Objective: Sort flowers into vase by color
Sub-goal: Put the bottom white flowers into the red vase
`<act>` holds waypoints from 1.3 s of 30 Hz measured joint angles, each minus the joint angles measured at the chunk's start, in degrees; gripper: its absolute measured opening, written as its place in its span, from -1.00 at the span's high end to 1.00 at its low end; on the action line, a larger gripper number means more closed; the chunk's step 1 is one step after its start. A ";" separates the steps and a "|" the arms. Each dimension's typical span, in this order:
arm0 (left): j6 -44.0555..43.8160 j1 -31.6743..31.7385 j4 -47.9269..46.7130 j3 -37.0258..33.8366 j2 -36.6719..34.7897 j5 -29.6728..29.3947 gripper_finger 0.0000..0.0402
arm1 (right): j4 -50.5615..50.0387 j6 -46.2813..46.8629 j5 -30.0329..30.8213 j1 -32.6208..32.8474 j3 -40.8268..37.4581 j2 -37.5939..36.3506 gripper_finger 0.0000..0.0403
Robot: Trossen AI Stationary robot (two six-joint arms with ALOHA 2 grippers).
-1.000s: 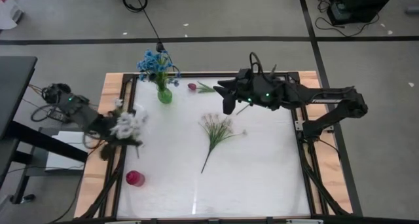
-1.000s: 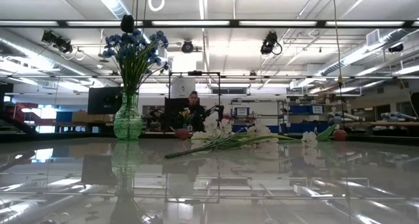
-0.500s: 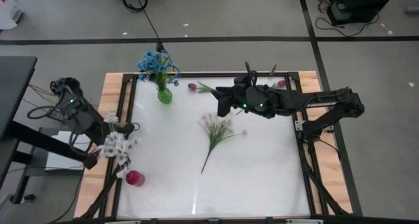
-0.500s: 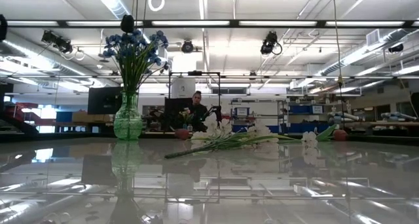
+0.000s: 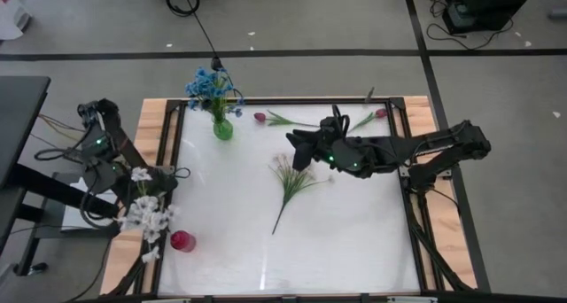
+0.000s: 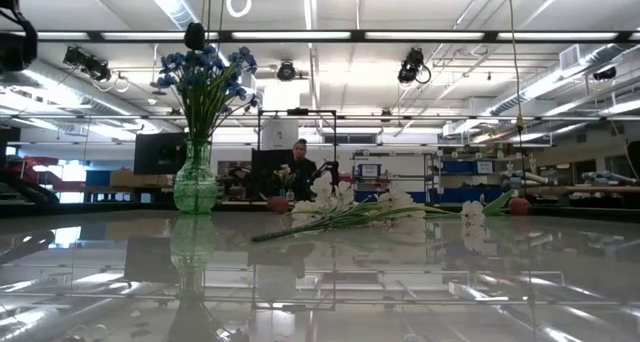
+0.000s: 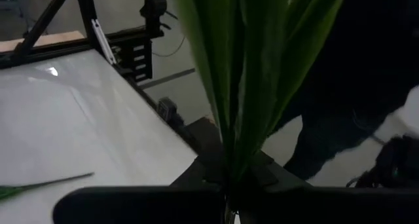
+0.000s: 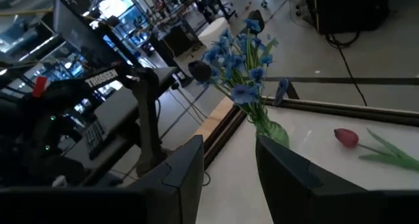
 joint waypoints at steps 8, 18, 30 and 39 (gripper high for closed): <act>-2.32 -0.13 -0.48 -0.04 4.38 -2.83 0.94 | 2.85 -0.11 1.28 0.74 0.00 0.00 0.26; -8.61 -5.70 -1.69 -0.04 5.32 -13.07 0.94 | 3.10 -0.51 1.46 1.82 0.00 0.00 0.26; -17.35 -12.92 -3.91 -0.04 8.82 -25.22 0.94 | 3.19 -3.26 1.27 1.88 0.00 0.00 0.26; -26.81 -16.58 -6.14 -0.04 13.12 -39.48 0.94 | 3.57 -6.21 -1.04 1.36 0.00 0.00 0.26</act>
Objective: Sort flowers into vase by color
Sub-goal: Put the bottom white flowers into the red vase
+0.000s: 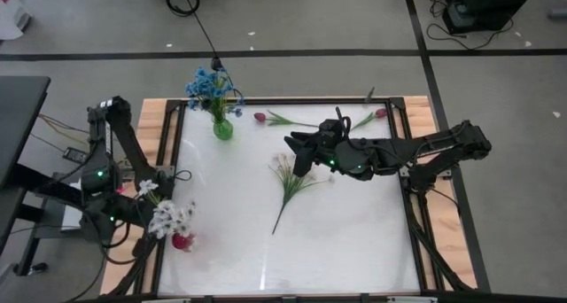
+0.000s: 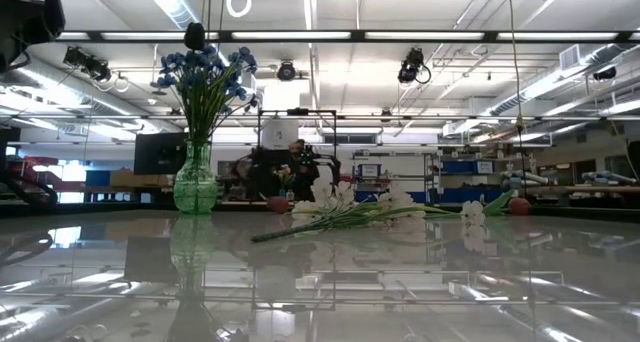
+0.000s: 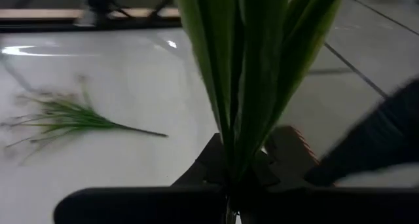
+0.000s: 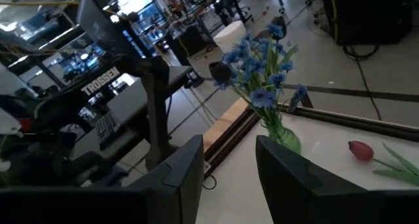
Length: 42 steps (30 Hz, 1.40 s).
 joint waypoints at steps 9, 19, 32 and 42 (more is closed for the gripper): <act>-7.13 0.04 -1.86 0.00 6.58 -10.19 0.91 | 0.86 -4.34 -5.39 -2.31 0.00 -0.55 0.26; -16.20 2.09 -5.81 0.00 7.78 -18.90 0.91 | 1.36 -7.54 -13.40 -6.25 0.00 -2.27 0.26; -26.50 6.11 -9.44 0.04 10.45 -14.36 0.52 | -7.20 -1.21 -21.77 -9.57 0.02 -4.15 0.26; -43.30 6.11 -14.85 0.11 8.49 5.14 0.01 | -27.06 8.28 -30.42 -12.29 -0.40 -3.45 0.26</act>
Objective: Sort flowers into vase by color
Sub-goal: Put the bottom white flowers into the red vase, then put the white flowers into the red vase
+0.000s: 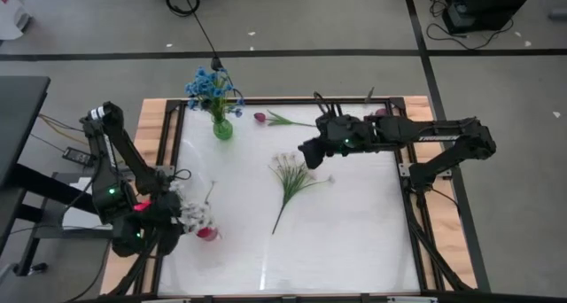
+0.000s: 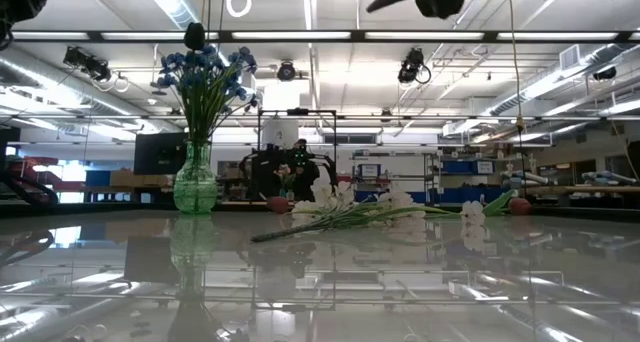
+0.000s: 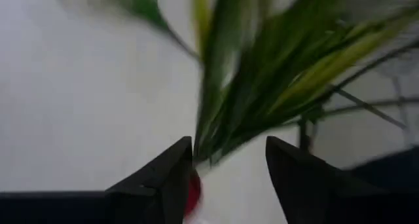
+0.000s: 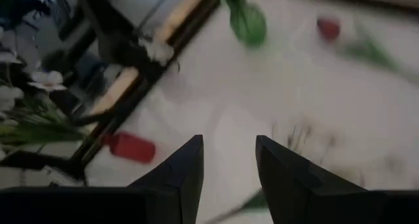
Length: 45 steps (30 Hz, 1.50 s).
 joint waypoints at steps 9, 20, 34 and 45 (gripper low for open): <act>-7.94 -0.78 0.76 0.02 -3.77 19.90 -0.03 | 14.78 21.99 -8.10 4.11 -17.04 0.08 0.26; -13.06 -6.31 -8.45 0.04 -6.42 25.47 -0.03 | 29.17 40.10 -4.28 8.90 -26.52 8.18 0.25; -9.58 -6.71 -11.94 0.04 -12.18 35.29 -0.03 | 24.28 44.81 -14.50 4.33 -18.53 26.00 -0.04; -8.34 -6.73 -17.87 0.04 -15.71 35.33 -0.03 | 24.63 48.10 -14.67 -1.69 -18.26 28.29 -0.39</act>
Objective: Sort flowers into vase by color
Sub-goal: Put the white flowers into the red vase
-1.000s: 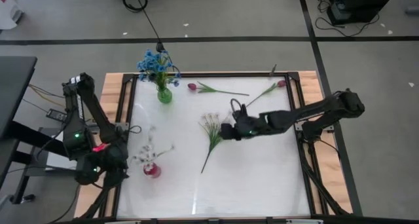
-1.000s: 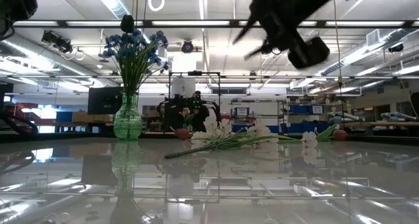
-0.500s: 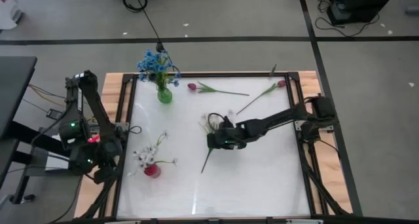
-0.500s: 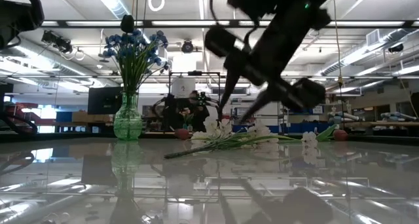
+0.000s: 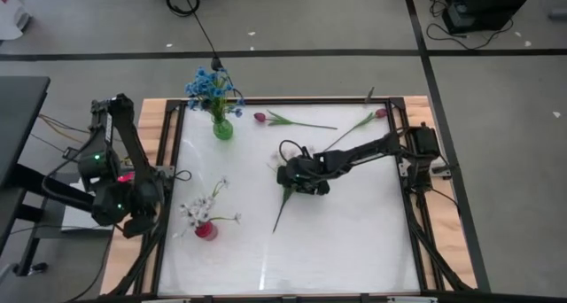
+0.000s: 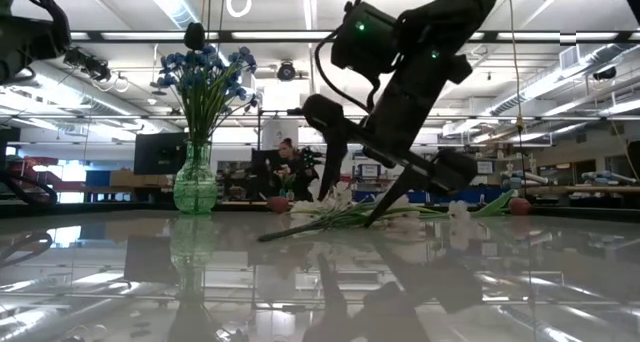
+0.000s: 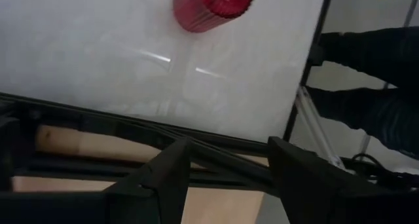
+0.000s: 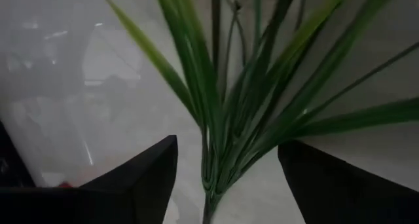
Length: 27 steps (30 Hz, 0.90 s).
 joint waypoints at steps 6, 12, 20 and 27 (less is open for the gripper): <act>-0.12 0.01 -2.48 0.00 -0.41 -0.02 -0.03 | -2.01 -0.50 0.28 -2.37 0.01 0.54 0.05; -0.17 0.01 -2.89 0.00 -0.39 -0.98 -0.03 | -4.70 -4.20 1.06 -4.43 -0.12 0.62 0.80; 0.35 0.00 -3.35 -0.02 -0.85 -6.86 -0.03 | -3.68 -7.17 1.35 -3.55 -0.51 -1.06 0.96; -1.13 -0.06 -1.97 -0.02 -2.60 -9.70 -0.03 | 0.84 -9.98 6.87 1.34 -0.45 -9.06 0.97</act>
